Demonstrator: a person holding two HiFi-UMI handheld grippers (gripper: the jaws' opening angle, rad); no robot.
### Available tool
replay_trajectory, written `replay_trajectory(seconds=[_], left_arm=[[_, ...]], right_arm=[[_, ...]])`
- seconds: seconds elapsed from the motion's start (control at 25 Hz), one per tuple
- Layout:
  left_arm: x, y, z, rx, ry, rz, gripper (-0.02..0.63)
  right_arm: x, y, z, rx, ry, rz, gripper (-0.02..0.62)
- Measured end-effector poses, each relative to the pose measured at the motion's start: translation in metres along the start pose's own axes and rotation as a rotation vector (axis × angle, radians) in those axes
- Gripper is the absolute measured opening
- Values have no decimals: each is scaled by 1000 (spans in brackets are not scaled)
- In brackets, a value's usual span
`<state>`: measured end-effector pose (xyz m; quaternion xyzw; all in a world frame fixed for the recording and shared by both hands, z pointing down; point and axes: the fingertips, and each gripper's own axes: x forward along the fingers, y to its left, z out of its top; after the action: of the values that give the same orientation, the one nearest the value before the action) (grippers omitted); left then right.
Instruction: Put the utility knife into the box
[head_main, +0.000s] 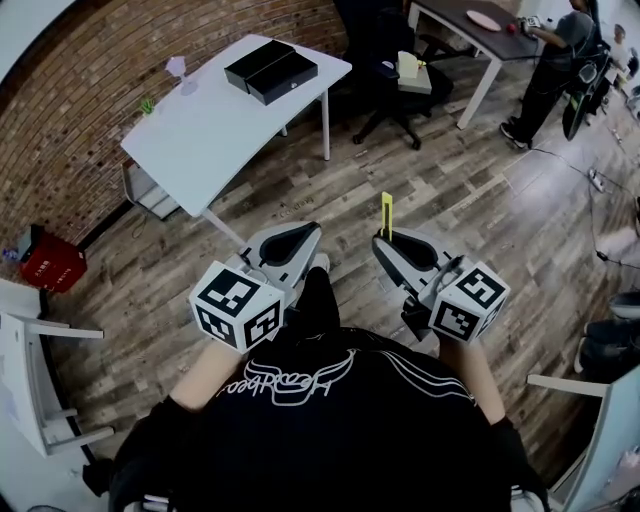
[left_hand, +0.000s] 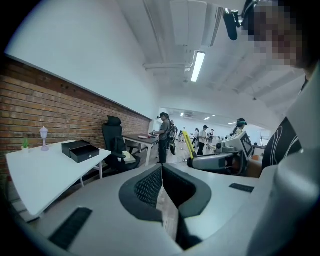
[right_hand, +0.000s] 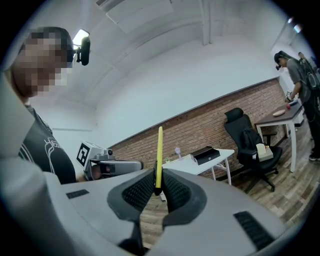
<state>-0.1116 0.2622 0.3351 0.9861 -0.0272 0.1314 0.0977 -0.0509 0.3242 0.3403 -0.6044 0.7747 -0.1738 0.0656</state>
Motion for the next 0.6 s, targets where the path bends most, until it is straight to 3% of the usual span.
replay_trajectory(seconds=[0.24,0.6], left_arm=[[40,67,9,-36,4,9,31],[124,221,51,-88,28,33,31]], right_arm=[[55,-55,11,21,20,-14,51],[188,-165,60,52,74,-8,51]])
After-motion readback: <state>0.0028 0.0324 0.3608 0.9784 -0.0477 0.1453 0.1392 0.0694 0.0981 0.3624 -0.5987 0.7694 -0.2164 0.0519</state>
